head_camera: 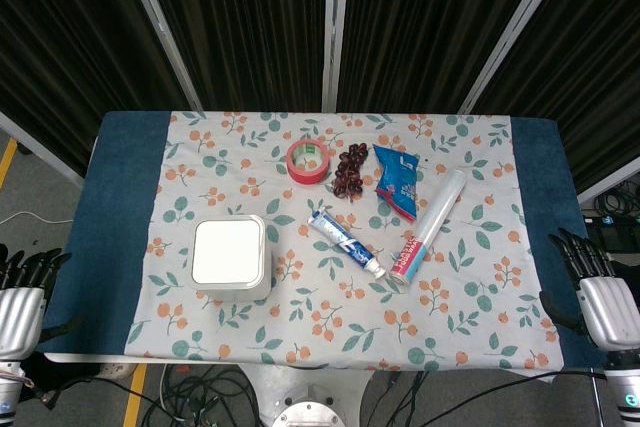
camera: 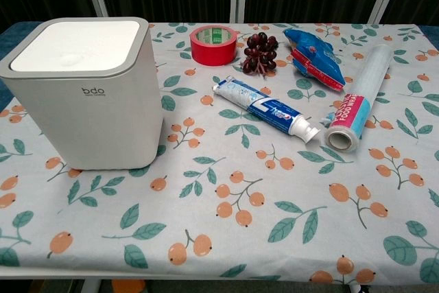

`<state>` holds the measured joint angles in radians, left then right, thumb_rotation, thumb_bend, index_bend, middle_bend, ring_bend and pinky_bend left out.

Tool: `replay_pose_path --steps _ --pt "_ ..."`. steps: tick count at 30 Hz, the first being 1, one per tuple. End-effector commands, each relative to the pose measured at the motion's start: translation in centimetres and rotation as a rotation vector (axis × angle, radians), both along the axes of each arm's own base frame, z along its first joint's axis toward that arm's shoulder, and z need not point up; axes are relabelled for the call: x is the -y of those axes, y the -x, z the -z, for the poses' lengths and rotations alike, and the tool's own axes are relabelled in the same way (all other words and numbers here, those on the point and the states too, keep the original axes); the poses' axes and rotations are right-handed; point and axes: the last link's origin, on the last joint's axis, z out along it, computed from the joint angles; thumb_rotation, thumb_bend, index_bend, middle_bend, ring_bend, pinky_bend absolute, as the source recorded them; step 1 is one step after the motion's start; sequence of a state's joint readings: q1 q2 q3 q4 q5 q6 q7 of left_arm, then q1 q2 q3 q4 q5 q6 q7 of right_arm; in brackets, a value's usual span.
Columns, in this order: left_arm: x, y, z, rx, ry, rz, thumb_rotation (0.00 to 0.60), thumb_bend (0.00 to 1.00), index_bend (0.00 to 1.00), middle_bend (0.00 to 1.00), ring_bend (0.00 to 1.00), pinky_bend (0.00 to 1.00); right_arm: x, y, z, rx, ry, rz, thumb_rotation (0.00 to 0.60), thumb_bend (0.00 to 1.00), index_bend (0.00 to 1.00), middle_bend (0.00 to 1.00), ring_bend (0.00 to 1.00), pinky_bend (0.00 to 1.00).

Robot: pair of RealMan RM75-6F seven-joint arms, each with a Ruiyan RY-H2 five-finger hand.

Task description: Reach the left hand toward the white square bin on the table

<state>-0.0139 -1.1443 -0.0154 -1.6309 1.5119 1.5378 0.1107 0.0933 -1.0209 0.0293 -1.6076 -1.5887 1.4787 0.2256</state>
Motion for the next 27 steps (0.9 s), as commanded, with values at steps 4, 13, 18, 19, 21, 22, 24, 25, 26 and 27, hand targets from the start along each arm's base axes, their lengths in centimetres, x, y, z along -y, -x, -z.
replay_pose_path --steps 4,13,18,19,21,22,24,25,26,27 --pt "-0.1 -0.1 0.2 0.007 0.008 0.003 0.600 0.09 0.16 0.12 0.11 0.00 0.2 0.0 0.2 -0.001 -0.008 0.001 0.600 0.30 0.00 0.00 0.00 0.00" --pt "-1.8 -2.5 -0.2 0.104 0.039 0.192 0.600 0.09 0.16 0.12 0.11 0.00 0.2 0.2 0.9 0.004 -0.044 0.019 0.600 0.30 0.00 0.00 0.00 0.00" --pt "-3.5 -5.9 0.1 0.176 0.163 0.414 0.600 0.09 0.16 0.12 0.11 0.00 0.3 0.3 1.2 0.009 -0.055 0.025 0.600 0.30 0.00 0.00 0.00 0.00" --pt "-3.9 -6.7 0.2 0.184 0.196 0.461 0.600 0.09 0.16 0.12 0.11 0.00 0.3 0.3 1.2 0.009 -0.055 0.027 0.600 0.30 0.00 0.00 0.00 0.00" --pt "-4.6 -7.9 0.7 0.182 0.257 0.525 0.600 0.09 0.16 0.12 0.11 0.00 0.3 0.4 1.2 0.008 -0.055 0.032 0.600 0.30 0.00 0.00 0.00 0.00" --pt "-4.8 -8.4 0.9 0.176 0.283 0.547 0.600 0.09 0.16 0.12 0.11 0.00 0.3 0.5 1.2 0.007 -0.056 0.033 0.600 0.30 0.00 0.00 0.00 0.00" --pt "-5.3 -9.3 1.5 0.158 0.329 0.582 0.600 0.09 0.16 0.12 0.11 0.00 0.2 0.5 1.2 0.006 -0.054 0.035 0.600 0.30 0.00 0.00 0.00 0.00" --pt "-5.6 -9.8 1.8 0.143 0.360 0.600 0.600 0.09 0.16 0.12 0.11 0.00 0.2 0.5 1.2 0.007 -0.052 0.036 0.600 0.30 0.00 0.00 0.00 0.00" --pt "-5.8 -10.2 2.1 0.133 0.380 0.612 0.600 0.09 0.16 0.12 0.11 0.00 0.2 0.6 1.1 0.007 -0.051 0.038 0.600 0.30 0.00 0.00 0.00 0.00" --pt "-5.9 -10.5 2.3 0.124 0.399 0.622 0.600 0.09 0.16 0.12 0.11 0.00 0.2 0.6 1.1 0.007 -0.051 0.040 0.600 0.30 0.00 0.00 0.00 0.00"
